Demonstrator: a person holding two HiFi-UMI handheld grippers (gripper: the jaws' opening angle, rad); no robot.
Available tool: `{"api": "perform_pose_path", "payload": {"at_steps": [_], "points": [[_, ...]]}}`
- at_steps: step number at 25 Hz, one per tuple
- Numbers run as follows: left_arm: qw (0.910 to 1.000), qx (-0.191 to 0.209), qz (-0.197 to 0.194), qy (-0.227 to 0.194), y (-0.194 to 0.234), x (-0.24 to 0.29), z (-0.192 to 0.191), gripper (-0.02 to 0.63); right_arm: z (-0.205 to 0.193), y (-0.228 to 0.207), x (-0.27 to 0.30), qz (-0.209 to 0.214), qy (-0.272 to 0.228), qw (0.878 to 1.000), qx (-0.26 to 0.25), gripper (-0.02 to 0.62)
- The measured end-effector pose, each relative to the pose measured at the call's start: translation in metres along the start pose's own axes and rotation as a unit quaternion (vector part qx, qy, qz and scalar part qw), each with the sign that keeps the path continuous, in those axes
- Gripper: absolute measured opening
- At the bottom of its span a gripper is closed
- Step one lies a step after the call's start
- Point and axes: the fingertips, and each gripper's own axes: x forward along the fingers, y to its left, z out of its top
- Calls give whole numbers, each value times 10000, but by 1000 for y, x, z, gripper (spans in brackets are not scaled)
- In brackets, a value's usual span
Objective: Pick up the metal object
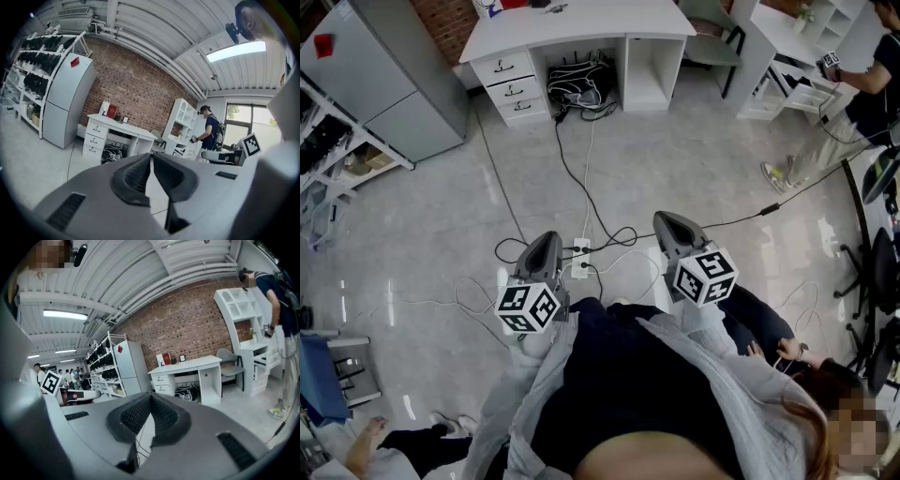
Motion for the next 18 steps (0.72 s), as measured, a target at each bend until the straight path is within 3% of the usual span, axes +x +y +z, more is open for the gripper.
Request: {"api": "perform_pose_path", "payload": {"at_steps": [5, 12, 18], "points": [[10000, -39, -4, -48, -3, 5, 1, 37, -6, 3, 4, 110, 105, 9998, -102, 6], [9999, -29, 135, 9, -1, 2, 2, 37, -7, -1, 13, 239, 31, 9988, 423, 6], [9996, -15, 264, -64, 15, 10, 9, 37, -8, -2, 35, 366, 118, 9981, 473, 6]]}}
